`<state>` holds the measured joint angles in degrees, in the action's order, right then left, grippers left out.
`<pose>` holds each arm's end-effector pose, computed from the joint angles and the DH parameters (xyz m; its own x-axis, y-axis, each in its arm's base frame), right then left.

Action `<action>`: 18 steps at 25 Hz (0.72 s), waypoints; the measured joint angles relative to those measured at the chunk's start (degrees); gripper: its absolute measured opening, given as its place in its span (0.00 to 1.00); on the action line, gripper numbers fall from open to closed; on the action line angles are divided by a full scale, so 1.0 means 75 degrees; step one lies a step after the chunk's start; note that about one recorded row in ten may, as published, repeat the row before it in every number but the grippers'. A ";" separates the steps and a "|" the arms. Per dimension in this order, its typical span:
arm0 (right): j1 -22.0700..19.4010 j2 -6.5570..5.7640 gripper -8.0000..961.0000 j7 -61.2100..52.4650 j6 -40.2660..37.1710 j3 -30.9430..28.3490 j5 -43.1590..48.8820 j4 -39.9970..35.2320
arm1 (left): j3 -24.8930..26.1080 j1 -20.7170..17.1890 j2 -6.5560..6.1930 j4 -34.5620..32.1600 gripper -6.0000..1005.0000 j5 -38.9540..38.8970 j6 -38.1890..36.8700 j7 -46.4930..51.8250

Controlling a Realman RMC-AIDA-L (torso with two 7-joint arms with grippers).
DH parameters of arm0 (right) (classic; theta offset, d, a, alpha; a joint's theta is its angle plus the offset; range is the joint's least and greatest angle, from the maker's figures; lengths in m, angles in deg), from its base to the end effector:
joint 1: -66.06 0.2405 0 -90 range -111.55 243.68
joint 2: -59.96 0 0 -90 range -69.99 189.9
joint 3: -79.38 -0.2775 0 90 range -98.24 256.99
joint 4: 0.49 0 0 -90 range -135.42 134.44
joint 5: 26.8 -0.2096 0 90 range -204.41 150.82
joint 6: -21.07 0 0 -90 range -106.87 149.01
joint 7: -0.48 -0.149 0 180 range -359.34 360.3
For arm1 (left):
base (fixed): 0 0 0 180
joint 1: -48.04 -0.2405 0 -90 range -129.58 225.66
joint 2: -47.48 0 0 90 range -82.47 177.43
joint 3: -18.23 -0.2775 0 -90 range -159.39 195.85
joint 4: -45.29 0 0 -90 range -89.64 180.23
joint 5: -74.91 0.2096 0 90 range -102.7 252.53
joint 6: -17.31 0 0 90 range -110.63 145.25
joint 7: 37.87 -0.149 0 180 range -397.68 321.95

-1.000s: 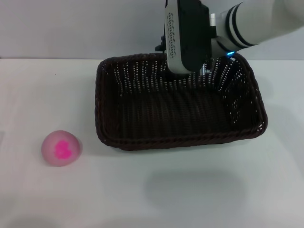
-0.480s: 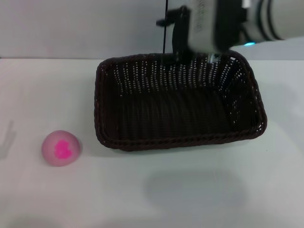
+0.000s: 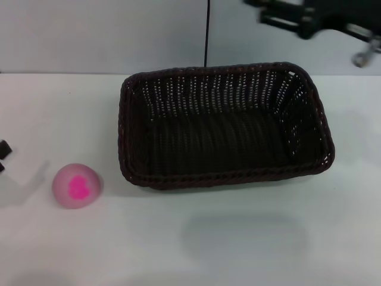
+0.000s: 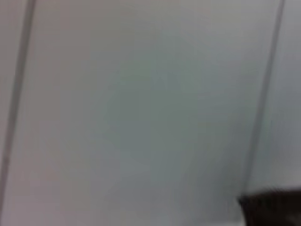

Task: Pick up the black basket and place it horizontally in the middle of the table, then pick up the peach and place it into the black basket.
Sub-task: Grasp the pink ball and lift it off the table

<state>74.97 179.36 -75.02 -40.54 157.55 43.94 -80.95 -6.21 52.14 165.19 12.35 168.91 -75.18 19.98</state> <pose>0.1647 0.3326 0.0475 0.7326 0.2165 -0.6453 -0.2671 -0.7806 -0.5651 -0.4024 0.2066 0.0572 0.6442 0.1613 0.7476 0.7089 -0.4929 -0.5045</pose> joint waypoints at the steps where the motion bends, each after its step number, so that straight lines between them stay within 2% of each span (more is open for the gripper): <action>1: 0.0000 0.0000 0.79 0.0000 0.0000 0.0000 0.0000 0.0000 | 0.0001 0.0027 0.0000 -0.0119 0.72 0.0169 0.0002 0.0114; 4: -0.0357 -0.0016 0.79 0.0841 -0.1158 -0.0536 -0.1771 0.1239 | -0.0002 0.0165 0.0000 -0.0529 0.72 0.0937 0.0005 0.0472; 8: -0.0353 -0.0038 0.79 0.1781 -0.3014 -0.1421 -0.3544 0.3335 | -0.0030 0.0313 0.0012 -0.0733 0.71 0.1551 -0.0020 0.0709; 10: -0.0187 -0.0049 0.79 0.1945 -0.3998 -0.2188 -0.3906 0.4579 | -0.0035 0.0506 0.0025 -0.0762 0.71 0.2157 -0.0013 0.0870; 11: -0.0187 -0.0049 0.79 0.1945 -0.3998 -0.2188 -0.3906 0.4579 | -0.0035 0.0550 0.0037 -0.0727 0.71 0.2261 0.0016 0.0865; 15: 0.0080 -0.0110 0.79 0.1959 -0.4725 -0.3257 -0.3873 0.5948 | -0.0040 0.0707 0.0061 -0.0365 0.71 0.2430 0.0094 0.0730; 18: 0.0090 -0.0119 0.79 0.1963 -0.4754 -0.3407 -0.3866 0.6143 | -0.0041 0.0757 0.0058 -0.0171 0.71 0.2440 0.0122 0.0562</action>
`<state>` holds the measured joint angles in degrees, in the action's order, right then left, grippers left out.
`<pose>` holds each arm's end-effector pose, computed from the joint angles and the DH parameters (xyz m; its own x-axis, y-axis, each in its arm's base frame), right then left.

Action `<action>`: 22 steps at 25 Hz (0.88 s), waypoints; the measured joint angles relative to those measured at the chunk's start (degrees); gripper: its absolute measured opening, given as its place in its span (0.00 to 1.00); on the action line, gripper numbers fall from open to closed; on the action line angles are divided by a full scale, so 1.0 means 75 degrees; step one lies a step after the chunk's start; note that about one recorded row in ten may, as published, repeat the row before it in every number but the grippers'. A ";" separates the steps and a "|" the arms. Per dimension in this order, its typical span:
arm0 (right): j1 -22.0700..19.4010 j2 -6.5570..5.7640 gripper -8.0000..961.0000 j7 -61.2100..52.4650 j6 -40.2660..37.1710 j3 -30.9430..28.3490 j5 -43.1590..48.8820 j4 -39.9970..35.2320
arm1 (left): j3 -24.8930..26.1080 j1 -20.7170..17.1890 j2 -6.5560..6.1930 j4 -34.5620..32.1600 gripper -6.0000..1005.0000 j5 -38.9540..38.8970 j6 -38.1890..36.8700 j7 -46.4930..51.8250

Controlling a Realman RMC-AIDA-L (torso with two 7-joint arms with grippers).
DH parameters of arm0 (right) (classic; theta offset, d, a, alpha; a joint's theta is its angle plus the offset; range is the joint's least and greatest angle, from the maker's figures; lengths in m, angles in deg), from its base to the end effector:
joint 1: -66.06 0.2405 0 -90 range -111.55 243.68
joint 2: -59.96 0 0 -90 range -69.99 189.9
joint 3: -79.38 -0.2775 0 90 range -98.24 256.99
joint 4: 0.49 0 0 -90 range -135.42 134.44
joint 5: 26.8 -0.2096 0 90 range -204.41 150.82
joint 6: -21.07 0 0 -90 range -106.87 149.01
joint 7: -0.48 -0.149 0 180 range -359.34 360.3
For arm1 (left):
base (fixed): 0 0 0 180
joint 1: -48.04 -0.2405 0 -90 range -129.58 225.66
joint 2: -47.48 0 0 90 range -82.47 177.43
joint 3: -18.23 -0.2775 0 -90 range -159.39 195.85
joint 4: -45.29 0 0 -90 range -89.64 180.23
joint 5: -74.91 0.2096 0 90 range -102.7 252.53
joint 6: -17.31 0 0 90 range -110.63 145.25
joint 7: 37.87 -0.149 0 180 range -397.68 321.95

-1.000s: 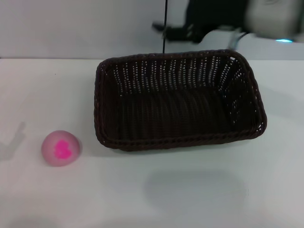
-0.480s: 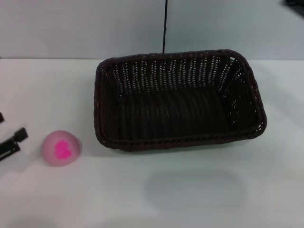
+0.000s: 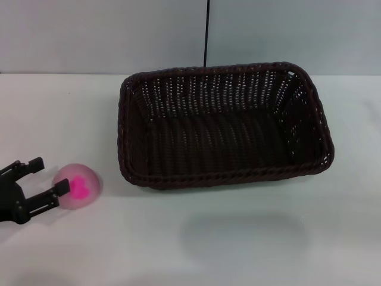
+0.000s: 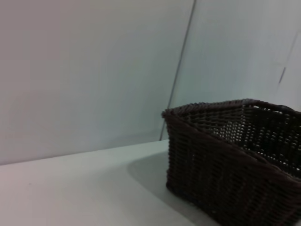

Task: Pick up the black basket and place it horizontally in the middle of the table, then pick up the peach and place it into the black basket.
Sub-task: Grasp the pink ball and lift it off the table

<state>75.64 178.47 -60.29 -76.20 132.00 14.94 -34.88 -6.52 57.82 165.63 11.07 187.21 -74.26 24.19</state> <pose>0.3066 0.2725 0.1000 0.2535 0.3338 -0.9079 -0.6844 -0.6014 -0.4122 -0.3925 0.2239 0.0187 0.7049 0.3534 0.6150 0.6549 -0.6574 -0.3728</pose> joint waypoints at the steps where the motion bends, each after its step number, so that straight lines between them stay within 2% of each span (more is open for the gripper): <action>1: 0.0000 -0.0002 0.79 0.0001 0.0006 -0.0027 0.0005 0.0048 | -0.0001 0.0024 -0.0001 0.0128 0.71 0.0009 0.0041 -0.0126; 8: 0.0003 -0.0054 0.79 0.0007 0.0025 -0.0203 0.0009 0.0344 | -0.0011 0.0150 -0.0007 0.0755 0.70 0.0100 0.0425 -0.0712; 16: 0.0038 -0.0062 0.79 0.0073 0.0030 -0.0289 -0.0019 0.0622 | -0.0048 0.0170 0.0001 0.0823 0.70 0.0134 0.0652 -0.0773; 19: 0.0105 -0.0005 0.79 0.0281 0.0027 -0.0457 -0.0046 0.0825 | -0.0178 0.0193 -0.0010 0.0877 0.70 0.0188 0.0689 -0.0835; 22: 0.0223 0.0022 0.79 0.0406 -0.0028 -0.0693 -0.0074 0.1275 | -0.0156 0.0173 0.0003 0.0874 0.62 0.0155 0.0593 -0.0985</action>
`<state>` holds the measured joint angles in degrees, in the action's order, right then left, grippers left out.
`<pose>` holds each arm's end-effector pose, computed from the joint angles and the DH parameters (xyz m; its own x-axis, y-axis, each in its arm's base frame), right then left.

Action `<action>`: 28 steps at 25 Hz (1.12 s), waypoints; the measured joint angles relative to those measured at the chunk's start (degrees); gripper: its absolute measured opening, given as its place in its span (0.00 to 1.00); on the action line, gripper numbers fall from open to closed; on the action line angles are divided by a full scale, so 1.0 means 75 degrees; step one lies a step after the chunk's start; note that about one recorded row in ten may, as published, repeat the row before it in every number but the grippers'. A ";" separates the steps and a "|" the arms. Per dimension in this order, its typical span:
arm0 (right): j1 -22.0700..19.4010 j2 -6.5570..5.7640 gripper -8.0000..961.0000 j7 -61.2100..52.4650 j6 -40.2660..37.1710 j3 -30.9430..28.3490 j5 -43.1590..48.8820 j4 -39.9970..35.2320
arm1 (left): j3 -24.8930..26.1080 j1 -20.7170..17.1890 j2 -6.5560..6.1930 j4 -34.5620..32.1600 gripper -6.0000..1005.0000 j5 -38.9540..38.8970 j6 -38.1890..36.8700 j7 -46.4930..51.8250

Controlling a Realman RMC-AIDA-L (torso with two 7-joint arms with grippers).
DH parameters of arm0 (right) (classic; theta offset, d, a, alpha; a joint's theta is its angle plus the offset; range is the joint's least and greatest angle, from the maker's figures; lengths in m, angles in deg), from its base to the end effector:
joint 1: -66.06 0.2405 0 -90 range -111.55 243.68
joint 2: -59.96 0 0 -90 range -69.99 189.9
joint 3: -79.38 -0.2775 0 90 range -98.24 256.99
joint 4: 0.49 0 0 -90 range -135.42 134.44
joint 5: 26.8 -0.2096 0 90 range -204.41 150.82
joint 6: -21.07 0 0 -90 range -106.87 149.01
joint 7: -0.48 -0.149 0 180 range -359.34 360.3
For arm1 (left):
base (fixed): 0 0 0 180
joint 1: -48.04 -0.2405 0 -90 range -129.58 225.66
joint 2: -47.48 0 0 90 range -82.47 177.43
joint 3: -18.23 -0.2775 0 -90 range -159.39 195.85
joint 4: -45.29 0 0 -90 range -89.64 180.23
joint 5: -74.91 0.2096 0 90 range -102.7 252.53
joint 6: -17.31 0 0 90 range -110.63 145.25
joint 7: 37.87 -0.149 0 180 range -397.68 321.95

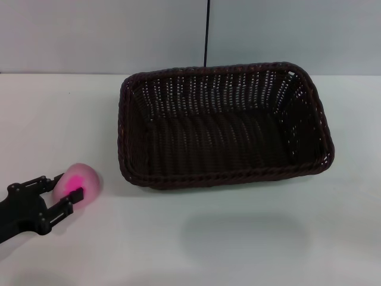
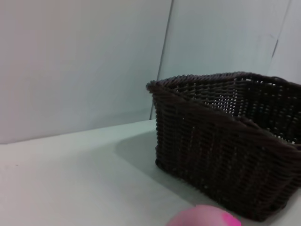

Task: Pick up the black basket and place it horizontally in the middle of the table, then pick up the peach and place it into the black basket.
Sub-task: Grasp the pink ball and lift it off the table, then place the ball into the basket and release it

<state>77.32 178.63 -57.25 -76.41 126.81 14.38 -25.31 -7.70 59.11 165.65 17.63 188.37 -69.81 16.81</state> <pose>0.3322 0.2690 0.0914 0.2280 0.3390 -0.9127 -0.7857 -0.4895 -0.3781 -0.3951 0.2239 -0.0086 0.7423 0.3482 0.5724 0.6196 -0.6820 -0.3886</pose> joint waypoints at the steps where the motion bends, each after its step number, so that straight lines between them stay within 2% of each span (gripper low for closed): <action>1: 0.0000 0.0000 0.79 0.0000 0.0000 0.0000 0.0000 0.0000 | 0.0000 0.0000 0.0000 0.0000 0.60 0.0000 0.0000 0.0000; 9: 0.0170 0.0017 0.79 0.0081 -0.0018 -0.0154 0.0000 0.0650 | 0.0047 0.0016 0.0013 0.0016 0.37 -0.0108 -0.0031 0.0090; 14: 0.0391 0.0022 0.79 0.0403 -0.0001 -0.0166 -0.0004 0.1257 | 0.0202 -0.0012 -0.0009 0.0022 0.35 -0.0648 -0.0232 0.0050; 19: 0.0678 0.0033 0.79 0.0944 0.0013 -0.0160 -0.0012 0.1870 | 0.1063 0.0013 -0.0045 -0.0133 0.32 -0.1295 -0.0861 0.0044; 20: 0.0789 0.0040 0.79 0.1138 0.0015 -0.0160 -0.0012 0.2067 | 0.1290 0.0113 -0.0051 -0.0231 0.28 -0.1531 -0.1237 0.0047; 23: 0.0871 0.0044 0.79 0.1211 0.0018 -0.0159 -0.0012 0.2193 | 0.1344 0.0234 -0.0052 -0.0277 0.26 -0.1773 -0.1647 0.0059; 25: 0.0915 0.0049 0.79 0.1215 0.0018 -0.0155 -0.0012 0.2273 | 0.1342 0.0544 -0.0008 -0.0249 0.24 -0.1996 -0.2160 0.0047; 28: 0.0931 0.0064 0.79 0.1216 0.0011 -0.0153 -0.0012 0.2305 | 0.1273 0.0813 0.0031 -0.0012 0.22 -0.2012 -0.2243 -0.0026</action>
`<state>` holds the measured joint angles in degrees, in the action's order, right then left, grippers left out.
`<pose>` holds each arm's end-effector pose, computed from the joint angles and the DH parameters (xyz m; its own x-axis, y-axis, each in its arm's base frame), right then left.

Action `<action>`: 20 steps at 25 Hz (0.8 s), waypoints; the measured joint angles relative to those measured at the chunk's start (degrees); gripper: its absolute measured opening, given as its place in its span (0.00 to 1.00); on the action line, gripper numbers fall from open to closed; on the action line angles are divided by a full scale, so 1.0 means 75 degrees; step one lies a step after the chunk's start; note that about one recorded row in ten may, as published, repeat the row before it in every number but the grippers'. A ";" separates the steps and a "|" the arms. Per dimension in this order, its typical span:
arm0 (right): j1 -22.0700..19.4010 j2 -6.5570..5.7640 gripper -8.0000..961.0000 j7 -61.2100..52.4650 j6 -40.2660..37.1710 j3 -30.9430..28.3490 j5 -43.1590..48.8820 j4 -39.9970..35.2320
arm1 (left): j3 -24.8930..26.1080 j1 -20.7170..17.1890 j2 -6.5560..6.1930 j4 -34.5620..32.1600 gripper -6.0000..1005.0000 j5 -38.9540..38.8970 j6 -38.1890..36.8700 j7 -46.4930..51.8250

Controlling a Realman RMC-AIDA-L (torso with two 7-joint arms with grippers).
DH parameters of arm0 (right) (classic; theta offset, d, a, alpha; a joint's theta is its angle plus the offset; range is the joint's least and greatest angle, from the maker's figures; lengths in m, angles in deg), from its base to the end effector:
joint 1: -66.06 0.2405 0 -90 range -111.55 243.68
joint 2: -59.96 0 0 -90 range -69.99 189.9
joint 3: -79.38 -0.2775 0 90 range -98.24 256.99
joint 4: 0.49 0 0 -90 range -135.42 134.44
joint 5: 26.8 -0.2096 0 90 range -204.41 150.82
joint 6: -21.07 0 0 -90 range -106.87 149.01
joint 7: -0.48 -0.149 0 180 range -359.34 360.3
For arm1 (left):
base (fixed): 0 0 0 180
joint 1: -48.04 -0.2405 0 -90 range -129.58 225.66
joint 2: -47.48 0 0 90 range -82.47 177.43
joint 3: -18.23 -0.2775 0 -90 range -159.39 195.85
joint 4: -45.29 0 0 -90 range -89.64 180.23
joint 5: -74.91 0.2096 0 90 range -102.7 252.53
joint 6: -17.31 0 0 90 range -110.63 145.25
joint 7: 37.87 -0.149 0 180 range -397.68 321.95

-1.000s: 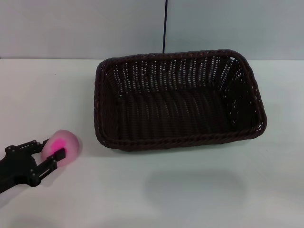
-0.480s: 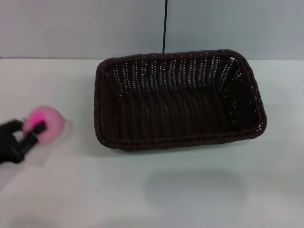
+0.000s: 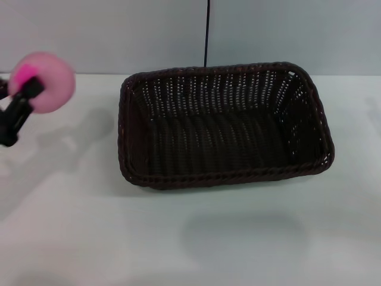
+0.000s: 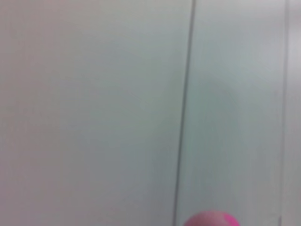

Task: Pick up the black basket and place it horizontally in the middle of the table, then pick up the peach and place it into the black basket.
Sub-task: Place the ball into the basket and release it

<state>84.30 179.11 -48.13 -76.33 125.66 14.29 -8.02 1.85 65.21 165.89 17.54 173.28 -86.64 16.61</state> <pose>0.3338 0.2837 0.0409 0.2119 0.2638 -0.9410 -0.8522 -0.4214 -0.3100 -0.3337 0.2651 0.0477 0.5689 -0.0578 0.8203 0.5594 -0.7040 -0.4376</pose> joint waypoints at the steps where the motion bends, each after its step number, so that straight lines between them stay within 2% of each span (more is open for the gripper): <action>1: 0.0007 0.0007 0.79 0.0000 -0.0016 -0.0003 0.0000 0.0025 | 0.0000 0.0000 0.0000 0.0000 0.21 0.0000 0.0000 0.0000; 4: 0.0054 0.0021 0.79 0.0001 -0.0066 -0.0014 -0.0007 0.0115 | -0.0173 0.0430 0.0014 0.0713 0.19 -0.0006 0.0009 -0.0559; 6: 0.0093 0.0024 0.79 0.0001 -0.0073 -0.0015 -0.0007 0.0207 | -0.0173 0.0430 0.0014 0.0713 0.18 -0.0006 0.0009 -0.0559; 7: 0.0107 0.0025 0.79 0.0001 -0.0081 -0.0016 -0.0008 0.0278 | -0.0499 0.1041 0.0020 0.1888 0.18 0.0034 0.0360 -0.1499; 11: 0.0140 0.0034 0.79 0.0001 -0.0084 -0.0011 -0.0008 0.0400 | -0.0902 0.1526 0.0044 0.2738 0.16 0.0053 0.0855 -0.2229; 15: 0.0166 0.0036 0.79 0.0005 -0.0088 -0.0013 -0.0007 0.0528 | -0.1005 0.1827 0.0056 0.3451 0.15 0.0054 0.1462 -0.2877; 20: 0.0170 0.0031 0.79 0.0001 -0.0098 -0.0095 -0.0007 0.0517 | -0.1065 0.2057 0.0056 0.3865 0.25 0.0085 0.2262 -0.3045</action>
<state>85.57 179.35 -48.12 -77.06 124.94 14.24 -4.15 -6.14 80.63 166.31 46.53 173.92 -69.67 -6.22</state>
